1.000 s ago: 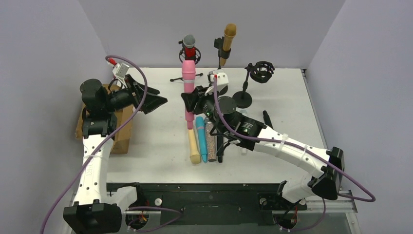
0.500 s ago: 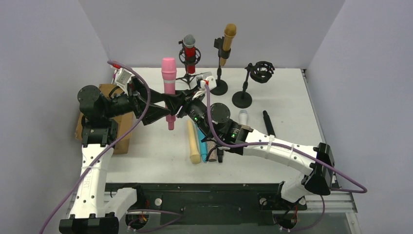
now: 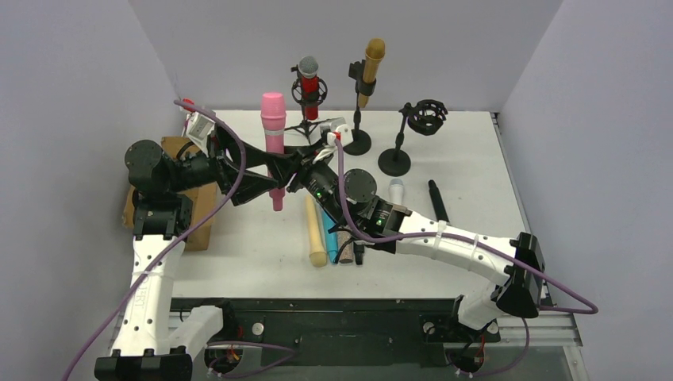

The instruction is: Attach the microphones to the stand

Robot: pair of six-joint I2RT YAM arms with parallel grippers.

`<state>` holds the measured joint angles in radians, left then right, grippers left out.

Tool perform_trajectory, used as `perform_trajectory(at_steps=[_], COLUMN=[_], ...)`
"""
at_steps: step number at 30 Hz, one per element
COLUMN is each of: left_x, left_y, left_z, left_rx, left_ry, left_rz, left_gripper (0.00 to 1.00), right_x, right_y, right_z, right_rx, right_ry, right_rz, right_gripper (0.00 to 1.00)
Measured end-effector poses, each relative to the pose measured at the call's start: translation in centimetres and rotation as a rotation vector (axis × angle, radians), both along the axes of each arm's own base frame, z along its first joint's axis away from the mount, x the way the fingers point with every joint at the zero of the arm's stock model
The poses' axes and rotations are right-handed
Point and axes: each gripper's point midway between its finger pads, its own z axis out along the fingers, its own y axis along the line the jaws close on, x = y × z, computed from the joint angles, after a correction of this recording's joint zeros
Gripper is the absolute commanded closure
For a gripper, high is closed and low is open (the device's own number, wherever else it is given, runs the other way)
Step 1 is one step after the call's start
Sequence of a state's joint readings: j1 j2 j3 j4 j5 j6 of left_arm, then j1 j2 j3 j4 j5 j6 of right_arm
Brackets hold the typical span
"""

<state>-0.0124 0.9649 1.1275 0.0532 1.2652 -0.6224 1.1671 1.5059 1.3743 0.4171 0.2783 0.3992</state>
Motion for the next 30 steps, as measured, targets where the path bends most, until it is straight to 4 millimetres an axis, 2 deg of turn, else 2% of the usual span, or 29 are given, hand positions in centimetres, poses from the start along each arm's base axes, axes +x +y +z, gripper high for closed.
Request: perform_trajectory(at_steps=[9,12,17,20,23,26,30], left_x=[-0.8,-2.7,-3.9,-4.7,-5.2,-5.2,-4.0], left_y=[-0.2,-0.8,-0.9,-0.8,-0.8,-0.8,-0.7], left_z=[0.8,1.4,3.6,5.2,5.7,5.7,4.9], left_rx=[-0.011,-0.022,-0.043,-0.049,-0.053,-0.051,-0.042], left_ry=[-0.023,-0.026,-0.075,-0.129,-0.16,-0.179,-0.163], left_rz=[-0.012,-0.087,-0.104,-0.098,-0.09,-0.08,-0.038], left_gripper=[0.04,0.04,0.04,0.04,0.04,0.04,0.02], right_x=[-0.6,-0.5,-0.7,-0.1,0.1,-0.3,-1.0], right_y=[-0.4,-1.4,-3.9,-5.1,-5.3,-5.1,-4.5], right_z=[0.9,2.6,4.6,5.1,5.2,5.3,5.4], right_rx=[0.012,0.081,0.167,0.191,0.202,0.207,0.219], right_ry=[-0.036,-0.056,-0.076,-0.082,-0.08,-0.077,-0.068], right_rz=[0.02,0.015,0.008,-0.014,-0.017,0.0,0.035], right_gripper=[1.0,1.0,1.0,1.0,1.0,1.0,1.0])
